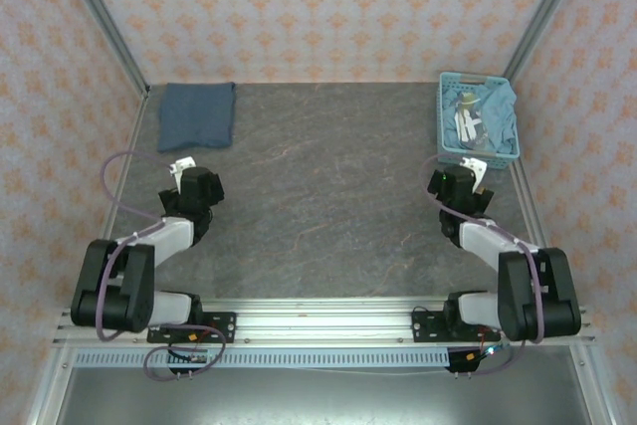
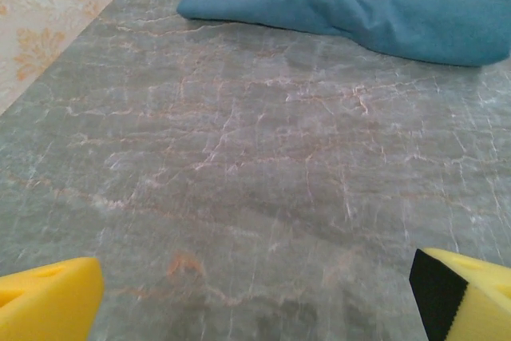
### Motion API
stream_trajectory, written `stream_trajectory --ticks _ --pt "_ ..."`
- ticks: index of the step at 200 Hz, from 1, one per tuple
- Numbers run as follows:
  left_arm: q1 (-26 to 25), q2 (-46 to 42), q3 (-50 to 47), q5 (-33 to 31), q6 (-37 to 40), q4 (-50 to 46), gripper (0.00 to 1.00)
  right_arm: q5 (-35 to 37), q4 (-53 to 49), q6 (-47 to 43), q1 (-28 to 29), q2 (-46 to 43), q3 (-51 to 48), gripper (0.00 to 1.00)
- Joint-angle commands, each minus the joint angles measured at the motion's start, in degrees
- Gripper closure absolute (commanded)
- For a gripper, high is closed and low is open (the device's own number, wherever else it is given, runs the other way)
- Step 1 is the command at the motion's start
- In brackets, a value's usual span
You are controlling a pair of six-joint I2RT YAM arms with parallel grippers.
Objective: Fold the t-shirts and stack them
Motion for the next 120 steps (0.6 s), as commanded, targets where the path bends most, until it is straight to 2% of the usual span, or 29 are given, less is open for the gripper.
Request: stream_trajectory --ticks 1,13,27,39,51,64,76,90,100,111,120 --pt "1.61 2.18 3.01 3.53 3.80 9.67 0.00 -4.07 12.31 -0.32 -2.33 3.42 0.25 0.01" --pt "3.67 3.55 2.22 5.98 2.83 12.59 0.00 -5.11 14.07 -0.72 -3.23 5.50 1.09 0.01" --pt "3.65 2.47 0.82 6.86 3.12 13.98 0.00 -6.29 18.46 -0.68 -4.01 8.43 0.46 0.01" --pt "3.65 0.64 -3.71 7.35 3.47 20.75 0.00 -9.03 17.61 -1.99 -4.03 8.38 0.81 0.01" --pt "3.43 -0.89 -9.23 5.08 2.64 28.75 0.00 -11.18 23.09 -3.01 -3.87 8.75 -2.16 0.01" --pt "2.46 -0.81 -13.40 0.49 1.80 35.97 0.00 -9.72 33.37 -2.16 -3.94 10.42 -6.92 0.01" --pt "2.40 -0.98 -12.62 0.51 1.73 33.99 0.00 -8.39 42.44 -1.85 -3.95 12.56 -10.61 0.01" --pt "2.13 -0.18 -10.90 0.64 2.38 32.05 0.00 -8.75 35.59 -1.86 -3.92 10.84 -8.46 0.01" --pt "1.89 0.28 -9.97 0.82 2.66 30.76 0.00 -10.40 33.08 -2.60 -3.86 12.71 -5.49 0.01" --pt "1.57 0.77 -8.74 1.35 3.47 29.12 0.00 -11.03 25.34 -3.82 -3.32 12.78 -1.67 0.01" --pt "0.85 1.99 -7.30 2.77 5.17 27.98 0.00 -10.42 28.09 -4.39 -2.73 13.35 -2.46 0.01"
